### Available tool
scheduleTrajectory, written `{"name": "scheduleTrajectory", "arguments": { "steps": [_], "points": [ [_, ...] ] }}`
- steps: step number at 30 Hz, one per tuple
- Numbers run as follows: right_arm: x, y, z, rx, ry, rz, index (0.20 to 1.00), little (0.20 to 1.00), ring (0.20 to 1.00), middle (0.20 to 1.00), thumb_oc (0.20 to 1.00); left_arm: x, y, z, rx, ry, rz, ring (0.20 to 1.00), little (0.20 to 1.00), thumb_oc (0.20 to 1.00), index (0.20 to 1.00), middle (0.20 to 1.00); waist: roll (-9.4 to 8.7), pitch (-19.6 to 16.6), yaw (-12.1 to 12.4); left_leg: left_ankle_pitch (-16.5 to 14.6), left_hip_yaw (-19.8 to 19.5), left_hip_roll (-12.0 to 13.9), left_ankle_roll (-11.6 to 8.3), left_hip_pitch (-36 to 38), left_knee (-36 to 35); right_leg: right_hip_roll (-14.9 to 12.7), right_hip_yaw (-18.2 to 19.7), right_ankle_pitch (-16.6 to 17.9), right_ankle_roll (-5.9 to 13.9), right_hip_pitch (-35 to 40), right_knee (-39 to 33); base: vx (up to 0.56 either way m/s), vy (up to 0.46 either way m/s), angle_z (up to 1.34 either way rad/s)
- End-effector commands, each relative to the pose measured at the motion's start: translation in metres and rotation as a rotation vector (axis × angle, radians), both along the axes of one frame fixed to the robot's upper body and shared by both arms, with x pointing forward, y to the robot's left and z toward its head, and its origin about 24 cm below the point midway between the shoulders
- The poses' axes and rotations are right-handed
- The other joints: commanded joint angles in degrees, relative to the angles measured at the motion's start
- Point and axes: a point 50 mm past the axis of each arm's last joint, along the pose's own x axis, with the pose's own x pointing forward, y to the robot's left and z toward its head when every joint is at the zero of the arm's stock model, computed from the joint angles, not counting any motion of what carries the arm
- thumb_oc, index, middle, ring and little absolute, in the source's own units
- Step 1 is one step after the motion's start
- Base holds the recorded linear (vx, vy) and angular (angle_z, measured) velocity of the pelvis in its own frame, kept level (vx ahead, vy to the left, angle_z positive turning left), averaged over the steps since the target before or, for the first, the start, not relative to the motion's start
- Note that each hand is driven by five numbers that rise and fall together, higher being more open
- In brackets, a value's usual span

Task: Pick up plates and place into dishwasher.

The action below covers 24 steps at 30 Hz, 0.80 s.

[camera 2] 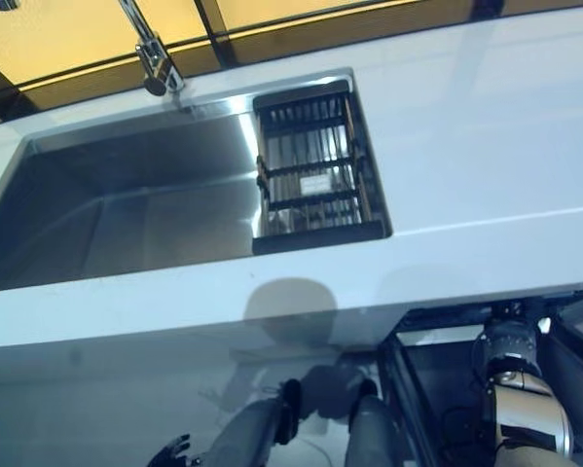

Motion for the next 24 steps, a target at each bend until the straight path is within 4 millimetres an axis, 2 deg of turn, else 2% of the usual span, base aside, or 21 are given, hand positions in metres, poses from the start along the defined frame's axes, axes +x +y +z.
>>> {"name": "scheduleTrajectory", "arguments": {
  "steps": [1, 5, 9, 13, 15, 17, 19, 21, 22, 24],
  "points": [
    [-0.017, -0.024, 0.016, -0.142, -0.010, -0.102, 1.000, 1.000, 1.000, 1.000, 1.000, -0.018, 0.015, 0.001, 0.038, 0.016, 0.053, 1.000, 1.000, 1.000, 1.000, 1.000, -2.09, -5.3, 0.7, 0.3, 1.2, 1.6, -0.13, -0.2, -0.5, 1.6, 3.6, 2.9, 1.08, 4.6, -6.9, 0.07, 0.045, -0.01],
    [-0.048, -0.033, 0.004, -0.203, 0.072, -0.175, 1.000, 1.000, 1.000, 1.000, 1.000, -0.026, 0.017, 0.001, 0.034, 0.024, 0.084, 1.000, 1.000, 1.000, 1.000, 1.000, -3.13, -6.9, -0.6, -0.2, 2.2, 1.5, 0.12, 2.7, -2.4, 1.5, 4.4, 3.2, 1.74, 6.8, -8.9, 0.06, 0.054, -0.07],
    [-0.088, -0.042, -0.014, -0.137, 0.102, -0.341, 1.000, 1.000, 1.000, 1.000, 1.000, -0.032, 0.022, 0.002, 0.041, 0.031, 0.121, 1.000, 1.000, 1.000, 1.000, 1.000, -4.23, -8.3, -1.9, -0.6, 3.1, 1.7, 0.35, 5.2, -4.4, 1.7, 5.1, 3.6, 2.46, 8.6, -10.7, 0.03, 0.043, -0.12],
    [-0.116, -0.051, -0.024, -0.055, 0.121, -0.454, 1.000, 1.000, 1.000, 1.000, 1.000, -0.036, 0.027, 0.003, 0.053, 0.031, 0.139, 1.000, 1.000, 1.000, 1.000, 1.000, -5.21, -9.5, -2.2, -0.8, 3.6, 1.9, 0.59, 7.0, -6.1, 1.6, 5.4, 4.1, 2.90, 10.1, -12.2, 0.00, 0.025, -0.15],
    [-0.128, -0.057, -0.025, -0.081, 0.146, -0.458, 1.000, 1.000, 1.000, 1.000, 1.000, -0.037, 0.030, 0.004, 0.061, 0.033, 0.141, 1.000, 1.000, 1.000, 1.000, 1.000, -5.77, -10.2, -2.3, -0.9, 3.8, 1.9, 0.61, 7.9, -6.8, 1.7, 5.3, 4.2, 3.02, 10.7, -12.7, 0.00, 0.026, -0.08],
    [-0.128, -0.058, -0.022, -0.153, 0.196, -0.403, 1.000, 1.000, 1.000, 1.000, 1.000, -0.037, 0.032, 0.005, 0.065, 0.032, 0.148, 1.000, 1.000, 1.000, 1.000, 1.000, -6.16, -10.6, -2.5, -0.9, 4.0, 1.9, 0.63, 8.4, -7.3, 1.7, 5.3, 4.4, 3.10, 11.1, -13.1, -0.01, 0.035, -0.02],
    [-0.121, -0.054, -0.017, -0.256, 0.239, -0.308, 1.000, 1.000, 1.000, 1.000, 1.000, -0.036, 0.036, 0.006, 0.066, 0.026, 0.168, 1.000, 1.000, 1.000, 1.000, 1.000, -6.59, -10.9, -3.1, -0.7, 4.4, 1.9, 0.73, 9.1, -7.9, 1.8, 5.6, 4.6, 3.10, 11.5, -13.4, -0.02, 0.043, -0.06],
    [-0.101, -0.036, -0.006, -0.379, 0.195, -0.182, 1.000, 1.000, 1.000, 1.000, 1.000, -0.038, 0.041, 0.008, 0.062, 0.017, 0.204, 1.000, 1.000, 1.000, 1.000, 1.000, -7.22, -11.2, -4.4, -0.3, 5.0, 2.0, 0.98, 9.9, -8.9, 2.0, 6.2, 4.8, 3.11, 11.5, -13.8, -0.03, 0.049, -0.18],
    [-0.097, -0.029, -0.004, -0.407, 0.174, -0.153, 1.000, 1.000, 1.000, 1.000, 1.000, -0.038, 0.044, 0.009, 0.060, 0.014, 0.217, 1.000, 1.000, 1.000, 1.000, 1.000, -7.47, -11.2, -4.9, -0.2, 5.3, 2.0, 1.11, 10.1, -9.3, 2.1, 6.3, 4.8, 3.15, 11.4, -13.7, -0.05, 0.057, -0.21],
    [-0.105, -0.020, -0.007, -0.430, 0.146, -0.124, 1.000, 1.000, 1.000, 1.000, 1.000, -0.040, 0.047, 0.009, 0.056, 0.012, 0.259, 1.000, 1.000, 1.000, 1.000, 1.000, -8.00, -11.5, -6.6, -0.2, 6.3, 2.1, 1.52, 10.8, -10.1, 2.4, 6.9, 4.9, 3.38, 10.9, -13.5, -0.05, 0.056, -0.16]
  ]
}}
